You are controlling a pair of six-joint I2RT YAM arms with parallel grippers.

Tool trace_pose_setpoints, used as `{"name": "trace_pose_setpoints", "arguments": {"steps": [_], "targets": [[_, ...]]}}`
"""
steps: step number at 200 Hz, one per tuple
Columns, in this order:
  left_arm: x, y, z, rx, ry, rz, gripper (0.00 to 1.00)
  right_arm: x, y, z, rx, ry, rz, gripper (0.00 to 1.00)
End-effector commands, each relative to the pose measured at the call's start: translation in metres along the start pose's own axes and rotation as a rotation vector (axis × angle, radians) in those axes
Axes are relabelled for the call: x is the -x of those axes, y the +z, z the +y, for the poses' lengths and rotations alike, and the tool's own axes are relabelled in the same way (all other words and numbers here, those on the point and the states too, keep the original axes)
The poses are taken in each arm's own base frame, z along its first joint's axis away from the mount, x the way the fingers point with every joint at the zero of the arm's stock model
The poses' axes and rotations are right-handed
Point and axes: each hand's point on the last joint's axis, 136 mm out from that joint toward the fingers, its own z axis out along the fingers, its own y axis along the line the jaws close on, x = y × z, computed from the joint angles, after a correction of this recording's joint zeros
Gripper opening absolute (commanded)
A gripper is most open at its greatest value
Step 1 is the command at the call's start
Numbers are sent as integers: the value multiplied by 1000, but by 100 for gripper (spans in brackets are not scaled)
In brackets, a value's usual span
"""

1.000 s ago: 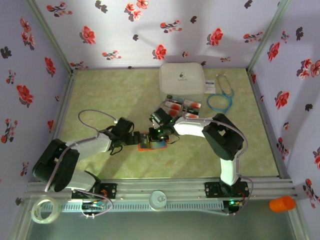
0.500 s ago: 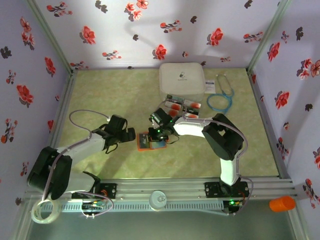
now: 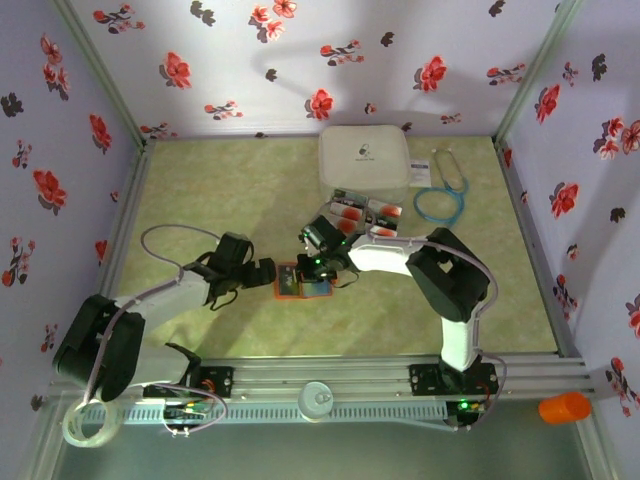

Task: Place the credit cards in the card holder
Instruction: Insert the credit card into the card slot.

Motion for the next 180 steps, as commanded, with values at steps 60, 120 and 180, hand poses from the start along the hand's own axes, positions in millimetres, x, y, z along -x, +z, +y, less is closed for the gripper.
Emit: {"name": "trace_pose_setpoints", "arguments": {"steps": [60,120,180], "targets": [[-6,8,-1,-12,0,14,100,4,-16,10,1,-10,-36,7],[-10,11,3,5,6,23,100,0,-5,2,-13,-6,-14,7],[-12,14,5,10,8,29,100,-2,10,2,3,10,20,6]]}}
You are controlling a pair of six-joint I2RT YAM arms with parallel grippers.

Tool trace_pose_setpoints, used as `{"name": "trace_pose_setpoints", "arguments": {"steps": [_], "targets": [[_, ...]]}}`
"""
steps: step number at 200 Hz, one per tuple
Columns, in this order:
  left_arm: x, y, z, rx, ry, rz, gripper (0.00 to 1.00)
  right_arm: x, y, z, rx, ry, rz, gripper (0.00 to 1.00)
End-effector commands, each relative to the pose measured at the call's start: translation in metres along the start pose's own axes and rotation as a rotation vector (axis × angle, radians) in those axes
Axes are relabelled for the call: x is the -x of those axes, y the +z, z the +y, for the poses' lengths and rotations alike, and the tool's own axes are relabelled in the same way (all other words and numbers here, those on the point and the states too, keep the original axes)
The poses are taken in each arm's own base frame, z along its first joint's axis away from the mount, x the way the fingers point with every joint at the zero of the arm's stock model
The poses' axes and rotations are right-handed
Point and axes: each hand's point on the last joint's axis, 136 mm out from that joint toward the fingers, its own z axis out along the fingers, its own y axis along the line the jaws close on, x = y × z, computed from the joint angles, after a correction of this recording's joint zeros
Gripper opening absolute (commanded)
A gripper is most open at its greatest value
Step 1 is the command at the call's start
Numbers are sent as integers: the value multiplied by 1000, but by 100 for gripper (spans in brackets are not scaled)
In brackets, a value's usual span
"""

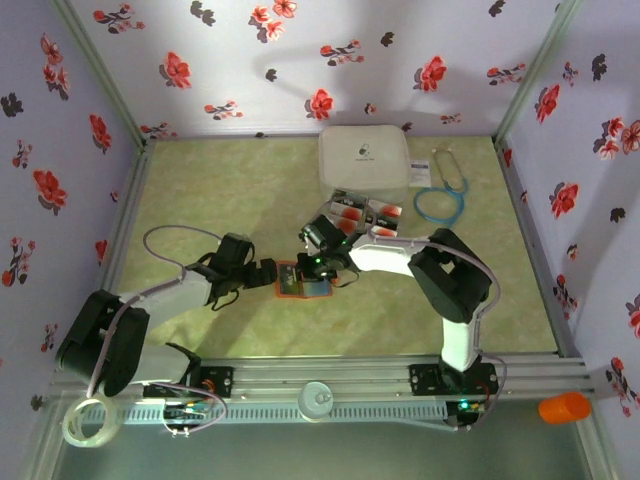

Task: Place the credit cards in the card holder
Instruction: Insert the credit card into the card slot.

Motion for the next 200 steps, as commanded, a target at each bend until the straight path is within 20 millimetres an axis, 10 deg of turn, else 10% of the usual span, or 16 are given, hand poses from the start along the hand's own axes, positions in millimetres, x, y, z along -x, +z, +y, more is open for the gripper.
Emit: {"name": "trace_pose_setpoints", "arguments": {"steps": [1,200], "targets": [[-11,7,7,23,8,27,100,-1,10,3,7,5,17,6],[30,-27,-11,-8,11,-59,100,23,-32,18,35,-19,-83,10]]}}
